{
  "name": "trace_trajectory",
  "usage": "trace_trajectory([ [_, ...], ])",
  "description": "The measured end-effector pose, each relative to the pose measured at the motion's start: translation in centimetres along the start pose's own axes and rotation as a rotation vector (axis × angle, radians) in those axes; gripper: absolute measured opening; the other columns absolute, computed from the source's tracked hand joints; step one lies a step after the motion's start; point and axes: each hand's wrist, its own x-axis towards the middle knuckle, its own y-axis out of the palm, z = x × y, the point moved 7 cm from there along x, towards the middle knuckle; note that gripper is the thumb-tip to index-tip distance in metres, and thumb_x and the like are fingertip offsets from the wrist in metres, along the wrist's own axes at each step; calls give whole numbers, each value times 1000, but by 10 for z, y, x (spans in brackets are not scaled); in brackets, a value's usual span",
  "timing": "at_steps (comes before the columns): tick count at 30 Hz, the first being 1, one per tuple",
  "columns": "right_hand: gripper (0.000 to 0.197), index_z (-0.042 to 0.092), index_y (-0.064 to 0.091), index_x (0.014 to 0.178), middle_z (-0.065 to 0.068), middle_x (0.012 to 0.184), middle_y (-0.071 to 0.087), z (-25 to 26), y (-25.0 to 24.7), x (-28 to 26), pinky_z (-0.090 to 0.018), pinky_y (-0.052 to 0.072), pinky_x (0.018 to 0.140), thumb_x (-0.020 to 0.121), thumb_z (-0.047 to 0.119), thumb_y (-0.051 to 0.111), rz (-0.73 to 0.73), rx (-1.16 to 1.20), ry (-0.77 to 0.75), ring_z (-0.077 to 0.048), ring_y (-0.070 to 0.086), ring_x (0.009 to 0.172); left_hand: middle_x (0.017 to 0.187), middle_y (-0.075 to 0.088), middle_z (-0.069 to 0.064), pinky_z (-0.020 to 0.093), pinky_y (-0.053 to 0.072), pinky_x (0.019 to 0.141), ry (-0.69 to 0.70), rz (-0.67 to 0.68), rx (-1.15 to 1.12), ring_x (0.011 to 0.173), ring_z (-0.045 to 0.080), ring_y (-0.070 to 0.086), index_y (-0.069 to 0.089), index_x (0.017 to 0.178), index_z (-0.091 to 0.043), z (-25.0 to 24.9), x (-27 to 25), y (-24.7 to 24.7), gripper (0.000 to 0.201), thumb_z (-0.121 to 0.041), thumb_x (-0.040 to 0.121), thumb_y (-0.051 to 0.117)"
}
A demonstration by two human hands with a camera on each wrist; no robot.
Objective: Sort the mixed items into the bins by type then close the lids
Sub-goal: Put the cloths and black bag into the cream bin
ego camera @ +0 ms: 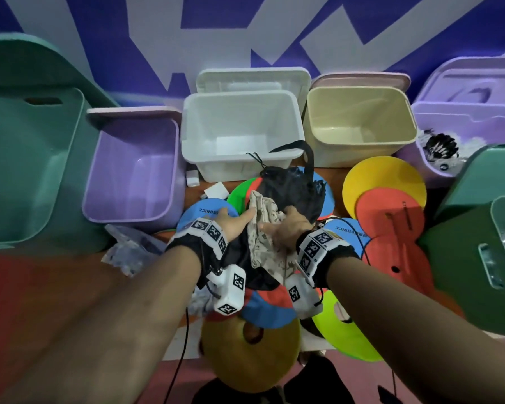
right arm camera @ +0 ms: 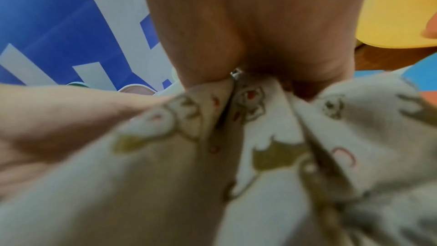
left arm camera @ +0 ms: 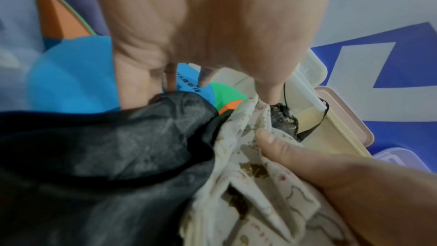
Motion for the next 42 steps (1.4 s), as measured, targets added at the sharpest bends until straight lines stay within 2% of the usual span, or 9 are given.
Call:
trace_trajectory([
  [6, 68, 5, 56, 124, -11, 120, 63, 15, -5, -12, -36, 48, 94, 75, 49, 73, 2, 149, -156, -28, 59, 111, 134, 48, 6, 40, 51, 91, 70, 84, -368, 120, 31, 51, 39, 141, -23, -8, -4, 6, 70, -63, 86, 52],
  [10, 42, 6, 66, 107, -10, 104, 70, 24, -37, -21, -36, 51, 86, 78, 35, 75, -39, 447, -302, -24, 65, 96, 112, 52, -1, 38, 51, 90, 201, 43, -454, 105, 19, 51, 55, 121, -20, -42, -8, -9, 56, -64, 86, 51],
  [15, 69, 13, 68, 105, -4, 98, 74, 9, -71, 3, -45, 55, 87, 50, 54, 79, -100, 666, -256, -24, 70, 90, 97, 65, -2, 40, 51, 95, 320, -77, -441, 99, 21, 62, 63, 90, -26, -85, -11, -29, 43, -67, 83, 52],
  [19, 45, 7, 64, 108, -6, 98, 71, -10, -91, 10, -30, 54, 73, 73, 30, 77, -164, 657, -204, -21, 66, 84, 94, 67, -3, 36, 49, 95, 326, -45, -459, 101, 20, 63, 60, 76, -29, -97, -5, -18, 33, -61, 85, 56],
  [25, 85, 14, 57, 126, -14, 131, 51, -26, -86, 33, -39, 46, 99, 58, 62, 74, -173, 386, -78, -33, 53, 117, 138, 55, -8, 37, 34, 112, 291, -43, -243, 128, 15, 49, 55, 132, -33, -78, 21, 8, 108, -98, 49, 35],
  [28, 98, 18, 38, 143, -13, 149, 29, -26, -79, 41, -41, 37, 109, 63, 56, 80, -95, 440, -79, -32, 37, 134, 145, 47, -11, 31, 27, 115, 302, -46, -231, 135, 13, 41, 46, 139, -39, -78, 20, 9, 100, -95, 57, 35],
  [31, 122, 25, 41, 140, -6, 137, 54, -26, -67, 60, -46, 44, 104, 35, 69, 83, -24, 517, -125, -25, 54, 122, 150, 40, -6, 21, 22, 106, 251, 36, -283, 139, 17, 35, 38, 146, -30, -82, 9, 12, 69, -65, 88, 45],
  [34, 124, 21, 49, 134, 0, 124, 64, -30, -54, 82, -43, 48, 99, 28, 77, 79, 35, 476, -169, -20, 62, 111, 147, 44, -7, 24, 25, 109, 235, 54, -362, 136, 17, 40, 39, 146, -29, -79, 17, 18, 68, -61, 87, 52],
  [42, 43, 20, 63, 87, 2, 86, 68, 6, -68, 29, -25, 47, 66, 74, 60, 67, 77, 356, -309, -15, 64, 79, 121, 60, -9, 33, 45, 91, 204, 142, -670, 104, 13, 58, 50, 134, -30, -92, 10, 29, 62, -66, 83, 53],
])
